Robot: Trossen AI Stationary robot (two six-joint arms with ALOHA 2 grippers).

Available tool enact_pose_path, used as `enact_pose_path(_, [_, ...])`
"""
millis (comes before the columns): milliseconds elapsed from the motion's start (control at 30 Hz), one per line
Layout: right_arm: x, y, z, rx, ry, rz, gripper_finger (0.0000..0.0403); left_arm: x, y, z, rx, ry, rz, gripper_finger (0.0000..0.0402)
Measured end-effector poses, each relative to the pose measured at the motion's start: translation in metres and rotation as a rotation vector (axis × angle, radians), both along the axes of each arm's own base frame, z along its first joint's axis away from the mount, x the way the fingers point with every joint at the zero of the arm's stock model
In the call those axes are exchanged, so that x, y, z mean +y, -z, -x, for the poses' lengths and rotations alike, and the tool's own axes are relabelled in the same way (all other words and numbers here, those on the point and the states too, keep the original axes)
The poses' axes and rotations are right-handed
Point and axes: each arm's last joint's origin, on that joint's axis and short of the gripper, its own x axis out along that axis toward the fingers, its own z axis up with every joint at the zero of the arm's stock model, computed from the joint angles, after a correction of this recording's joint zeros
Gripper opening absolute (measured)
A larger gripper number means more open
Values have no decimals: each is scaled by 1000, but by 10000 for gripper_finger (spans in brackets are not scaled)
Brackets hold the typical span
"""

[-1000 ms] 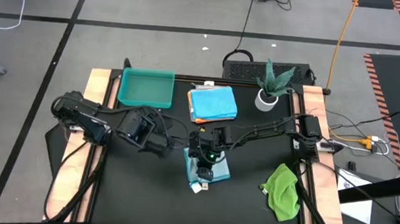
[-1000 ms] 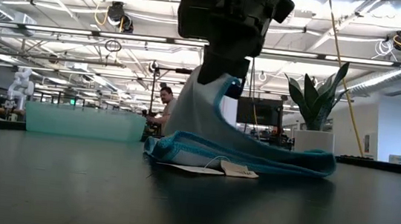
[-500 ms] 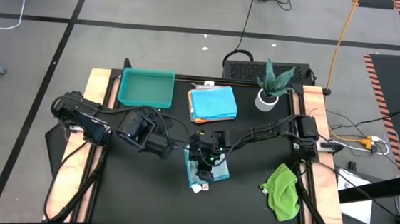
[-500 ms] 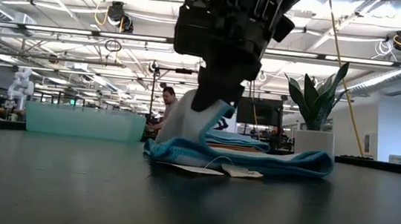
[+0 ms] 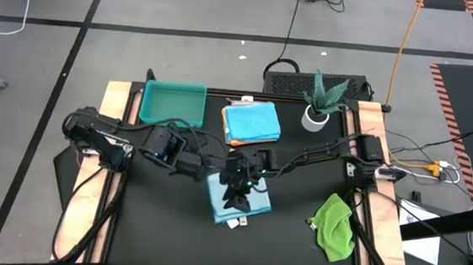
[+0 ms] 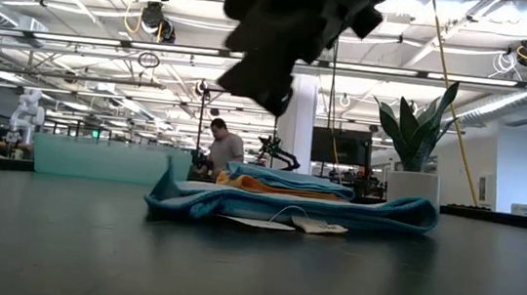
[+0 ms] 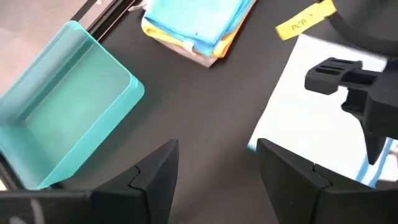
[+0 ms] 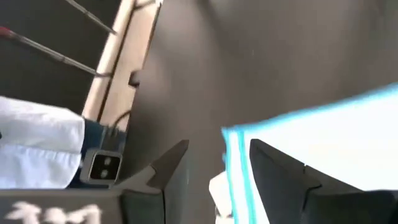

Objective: Fold microfiber towels
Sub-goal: Fold the light blue microfiber towel

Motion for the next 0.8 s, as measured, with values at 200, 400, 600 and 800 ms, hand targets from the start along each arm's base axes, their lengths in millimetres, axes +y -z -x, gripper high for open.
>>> enact_pose_path(200, [-10, -9, 23, 147, 53, 155, 154, 6, 5, -26, -114, 6, 29, 218])
enact_pose_path(400, [-19, 3, 48, 399, 94, 285, 149, 11, 35, -52, -21, 13, 72, 218])
enact_pose_path(600, [-29, 27, 70, 551, 151, 266, 149, 19, 65, -69, 101, -3, 119, 218])
enact_pose_path(800, [-33, 58, 85, 454, 322, 157, 148, 18, 69, -67, 154, 0, 120, 218])
